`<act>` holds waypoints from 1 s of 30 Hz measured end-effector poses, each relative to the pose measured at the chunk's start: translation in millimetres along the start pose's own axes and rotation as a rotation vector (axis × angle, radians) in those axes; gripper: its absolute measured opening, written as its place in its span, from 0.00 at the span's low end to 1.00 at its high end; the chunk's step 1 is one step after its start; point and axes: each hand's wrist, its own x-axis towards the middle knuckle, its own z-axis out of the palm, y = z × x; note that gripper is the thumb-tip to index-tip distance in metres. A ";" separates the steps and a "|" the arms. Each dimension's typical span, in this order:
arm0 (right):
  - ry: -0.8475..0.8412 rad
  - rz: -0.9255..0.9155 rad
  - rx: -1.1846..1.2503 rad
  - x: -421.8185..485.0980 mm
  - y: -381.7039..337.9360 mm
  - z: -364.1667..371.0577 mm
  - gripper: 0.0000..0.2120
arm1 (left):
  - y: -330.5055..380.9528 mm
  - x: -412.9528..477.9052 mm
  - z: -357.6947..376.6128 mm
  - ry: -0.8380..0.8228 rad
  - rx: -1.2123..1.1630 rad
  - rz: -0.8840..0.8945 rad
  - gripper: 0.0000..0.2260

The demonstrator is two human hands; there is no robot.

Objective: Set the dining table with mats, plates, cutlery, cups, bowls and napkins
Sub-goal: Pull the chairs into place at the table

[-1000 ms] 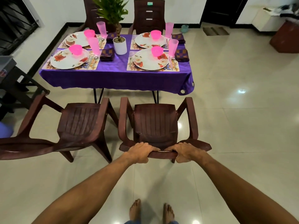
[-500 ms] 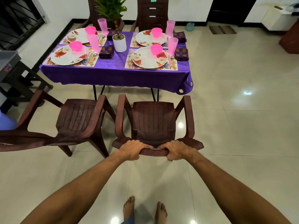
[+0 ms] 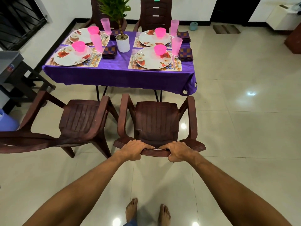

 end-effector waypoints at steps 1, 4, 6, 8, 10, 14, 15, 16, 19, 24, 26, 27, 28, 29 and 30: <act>-0.003 0.005 0.000 0.0 -0.4 0.4 0.30 | 0.4 -0.1 1.1 0.007 -0.004 -0.001 0.31; -0.020 0.024 0.000 0.0 2.1 3.8 0.31 | 3.1 -0.9 3.8 0.011 -0.004 -0.001 0.31; -0.023 0.026 0.003 -0.2 3.1 4.7 0.31 | 3.7 -1.1 6.1 0.009 -0.006 0.000 0.30; -0.025 0.023 0.003 -0.3 3.2 3.9 0.30 | 4.6 -1.5 6.1 0.003 0.003 -0.001 0.31; -0.026 0.027 0.009 0.1 2.0 2.9 0.31 | 3.0 -0.9 5.1 -0.002 0.006 0.001 0.32; -0.039 0.036 0.021 2.4 1.5 2.8 0.33 | -0.1 -0.3 2.7 -0.013 0.004 0.016 0.30; -0.040 0.034 0.024 2.6 1.6 3.2 0.33 | -1.2 -0.1 3.4 -0.008 0.003 0.016 0.30; -0.041 0.035 0.026 2.3 1.3 3.2 0.32 | -1.4 -0.8 3.7 0.003 0.000 0.015 0.30; -0.053 0.028 0.031 2.6 0.5 1.4 0.34 | -5.0 -3.9 4.9 0.016 -0.009 0.016 0.30; -0.077 -0.003 0.123 4.1 -30.2 -11.6 0.50 | -27.4 -30.2 -16.5 -0.047 -0.119 0.024 0.38; -0.010 -0.036 0.210 7.0 -62.1 -23.6 0.51 | -49.6 -53.3 -39.0 0.002 -0.174 0.021 0.39; 0.040 -0.054 0.231 9.9 -79.0 -30.2 0.49 | -66.0 -64.5 -50.0 0.035 -0.198 0.013 0.40; 0.096 -0.074 0.229 16.6 -101.0 -34.9 0.45 | -88.4 -78.5 -60.4 0.065 -0.207 -0.012 0.40; 0.158 -0.094 0.213 24.0 -122.3 -37.6 0.42 | -111.7 -93.3 -71.4 0.092 -0.209 -0.045 0.40; 0.225 -0.112 0.194 35.9 -148.0 -38.3 0.38 | -142.2 -109.9 -82.0 0.114 -0.202 -0.082 0.40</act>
